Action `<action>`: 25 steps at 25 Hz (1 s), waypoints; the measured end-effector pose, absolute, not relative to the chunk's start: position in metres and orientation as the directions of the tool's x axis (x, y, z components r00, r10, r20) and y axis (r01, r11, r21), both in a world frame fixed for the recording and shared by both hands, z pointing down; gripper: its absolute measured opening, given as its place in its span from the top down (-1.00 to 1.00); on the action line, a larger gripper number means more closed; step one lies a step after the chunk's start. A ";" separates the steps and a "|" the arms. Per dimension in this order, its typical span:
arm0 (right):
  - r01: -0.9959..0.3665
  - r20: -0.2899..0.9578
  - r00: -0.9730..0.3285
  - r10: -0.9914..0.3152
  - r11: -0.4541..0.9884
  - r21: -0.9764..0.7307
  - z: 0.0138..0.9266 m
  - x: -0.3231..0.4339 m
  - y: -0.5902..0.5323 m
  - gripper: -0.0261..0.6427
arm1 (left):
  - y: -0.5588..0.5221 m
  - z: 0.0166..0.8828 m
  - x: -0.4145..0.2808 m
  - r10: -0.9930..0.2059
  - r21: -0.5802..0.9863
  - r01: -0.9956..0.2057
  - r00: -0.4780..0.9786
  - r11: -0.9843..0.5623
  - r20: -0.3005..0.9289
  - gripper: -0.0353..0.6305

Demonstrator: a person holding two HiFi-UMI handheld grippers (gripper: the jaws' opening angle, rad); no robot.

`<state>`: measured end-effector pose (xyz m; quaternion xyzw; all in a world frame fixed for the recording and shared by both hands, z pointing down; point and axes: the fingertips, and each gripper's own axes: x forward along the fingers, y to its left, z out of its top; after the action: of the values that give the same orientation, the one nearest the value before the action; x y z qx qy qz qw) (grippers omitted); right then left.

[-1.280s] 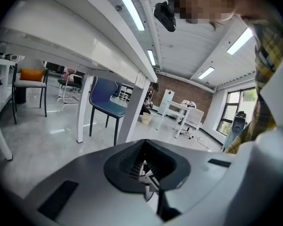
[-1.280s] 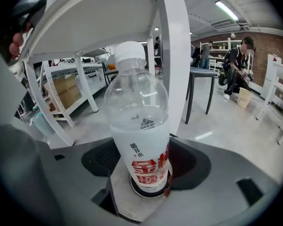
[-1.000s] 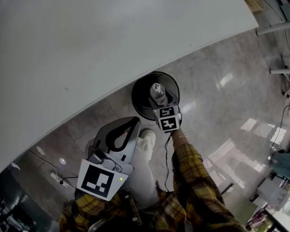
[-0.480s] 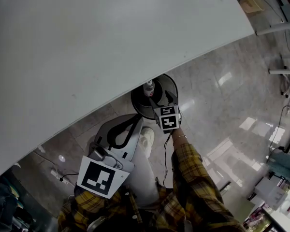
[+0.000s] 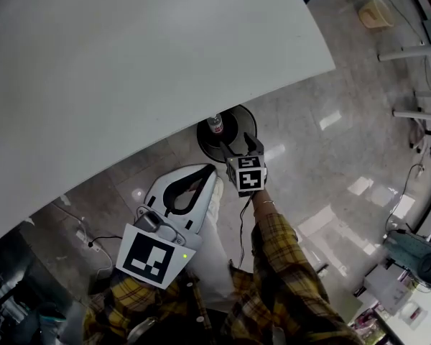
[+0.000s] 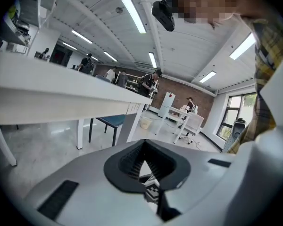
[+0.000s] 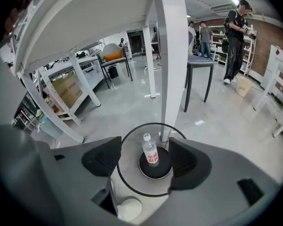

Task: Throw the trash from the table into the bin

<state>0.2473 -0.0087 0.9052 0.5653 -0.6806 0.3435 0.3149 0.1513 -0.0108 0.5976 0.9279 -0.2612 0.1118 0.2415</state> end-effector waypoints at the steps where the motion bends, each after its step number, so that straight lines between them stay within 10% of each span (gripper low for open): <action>1: -0.986 0.817 -0.162 -0.553 0.125 -0.112 0.893 0.247 -0.008 0.02 | -0.010 0.587 0.152 -0.431 0.392 -0.539 0.838 -0.745 0.334 0.87; 25: -0.946 0.607 -0.324 -0.726 0.262 -0.191 0.529 0.220 0.018 0.32 | 0.012 0.318 0.133 -0.522 0.317 -0.560 0.829 -0.766 0.201 0.87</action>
<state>0.2200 0.0175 0.5293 0.5444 -0.7677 0.2693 0.2043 0.1325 0.0124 0.3183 0.9382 -0.2883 0.0504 0.1845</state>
